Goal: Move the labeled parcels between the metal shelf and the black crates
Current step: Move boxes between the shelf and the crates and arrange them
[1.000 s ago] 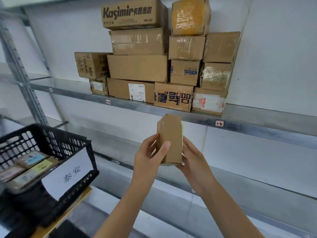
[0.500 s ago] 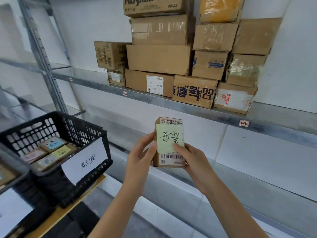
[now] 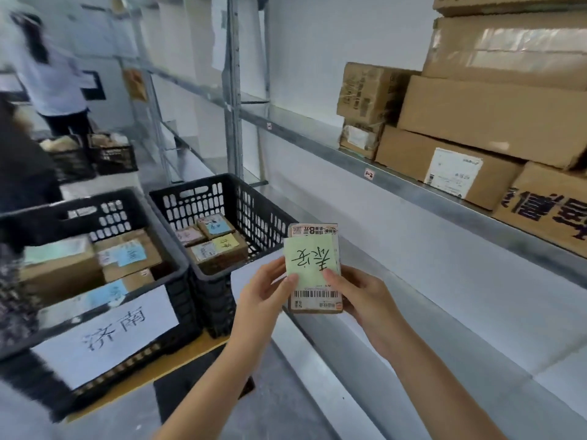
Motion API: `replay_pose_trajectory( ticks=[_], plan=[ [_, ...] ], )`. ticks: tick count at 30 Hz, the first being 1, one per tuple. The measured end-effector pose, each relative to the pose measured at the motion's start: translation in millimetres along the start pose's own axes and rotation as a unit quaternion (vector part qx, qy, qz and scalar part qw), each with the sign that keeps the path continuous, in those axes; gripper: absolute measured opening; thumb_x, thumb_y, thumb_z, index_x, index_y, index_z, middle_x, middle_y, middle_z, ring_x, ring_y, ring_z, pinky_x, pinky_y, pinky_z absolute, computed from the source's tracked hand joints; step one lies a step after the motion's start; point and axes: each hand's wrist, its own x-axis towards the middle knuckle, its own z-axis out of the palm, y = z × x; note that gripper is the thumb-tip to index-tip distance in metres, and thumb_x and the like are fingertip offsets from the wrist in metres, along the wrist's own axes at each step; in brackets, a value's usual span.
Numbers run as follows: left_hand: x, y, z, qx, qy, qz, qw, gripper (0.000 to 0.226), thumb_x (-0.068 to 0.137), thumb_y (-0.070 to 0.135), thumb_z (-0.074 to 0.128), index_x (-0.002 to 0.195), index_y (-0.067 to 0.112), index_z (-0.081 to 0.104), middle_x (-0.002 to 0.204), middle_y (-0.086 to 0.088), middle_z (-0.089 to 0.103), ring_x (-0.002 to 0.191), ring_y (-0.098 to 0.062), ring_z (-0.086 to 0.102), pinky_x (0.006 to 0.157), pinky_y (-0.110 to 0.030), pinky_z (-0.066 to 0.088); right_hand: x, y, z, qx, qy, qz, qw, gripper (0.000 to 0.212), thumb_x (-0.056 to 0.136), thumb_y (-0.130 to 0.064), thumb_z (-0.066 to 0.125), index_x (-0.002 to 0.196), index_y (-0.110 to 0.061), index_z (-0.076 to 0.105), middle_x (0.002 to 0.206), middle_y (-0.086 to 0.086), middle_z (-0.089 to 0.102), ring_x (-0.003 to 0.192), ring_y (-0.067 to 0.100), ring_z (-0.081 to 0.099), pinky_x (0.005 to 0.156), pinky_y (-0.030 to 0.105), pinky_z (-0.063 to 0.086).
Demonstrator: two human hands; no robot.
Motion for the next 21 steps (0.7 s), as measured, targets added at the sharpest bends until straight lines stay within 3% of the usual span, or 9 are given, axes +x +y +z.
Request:
replay_pose_trajectory(
  ticks=[4,8,15,18,21],
  plan=[
    [30.8,13.5,-55.3,0.013,0.062,0.023,0.998,0.036,0.089,0.028,0.067,0.124,0.026,0.063,0.117,0.010,0.072,0.108,-0.010,0.068,0.078,-0.023,0.057,48.9,-3.5,60.1,-0.012,-0.044,0.007,0.999,0.037,0.085,-0.031,0.075,0.117,-0.013,0.071,0.105,0.006,0.078,0.099,0.024,0.075,0.089,0.042,0.059],
    [58.1,21.3,-102.2,0.020,0.097,0.033,0.995,0.033,0.093,0.026,0.065,0.126,0.027,0.062,0.117,0.011,0.071,0.107,-0.009,0.068,0.077,-0.021,0.057,92.2,-7.2,109.6,-0.031,-0.085,0.007,0.996,0.048,0.073,-0.042,0.077,0.114,-0.017,0.072,0.104,0.004,0.078,0.097,0.021,0.075,0.083,0.034,0.061],
    [90.2,36.6,-193.7,0.048,0.171,0.027,0.984,0.024,0.095,0.024,0.063,0.115,0.037,0.063,0.111,0.017,0.072,0.101,-0.003,0.069,0.073,-0.018,0.057,159.3,-0.4,204.6,-0.035,-0.152,0.033,0.987,0.045,0.074,-0.037,0.076,0.114,-0.016,0.071,0.106,0.002,0.078,0.098,0.021,0.075,0.079,0.032,0.062],
    [98.5,41.2,-236.9,0.090,0.215,0.029,0.972,0.025,0.097,0.026,0.059,0.121,0.032,0.064,0.114,0.014,0.071,0.105,-0.001,0.066,0.084,-0.022,0.057,182.2,7.6,244.0,-0.027,-0.188,0.048,0.981,0.041,0.077,-0.033,0.074,0.114,-0.015,0.069,0.108,0.002,0.077,0.099,0.019,0.074,0.079,0.031,0.062],
    [100.1,45.0,-274.6,0.114,0.271,0.018,0.956,0.027,0.100,0.027,0.055,0.124,0.028,0.065,0.115,0.018,0.070,0.110,0.002,0.062,0.098,-0.026,0.050,203.3,18.5,275.1,-0.037,-0.220,0.085,0.971,0.035,0.089,-0.026,0.070,0.120,-0.009,0.066,0.112,0.005,0.076,0.103,0.022,0.073,0.091,0.041,0.059]
  ],
)
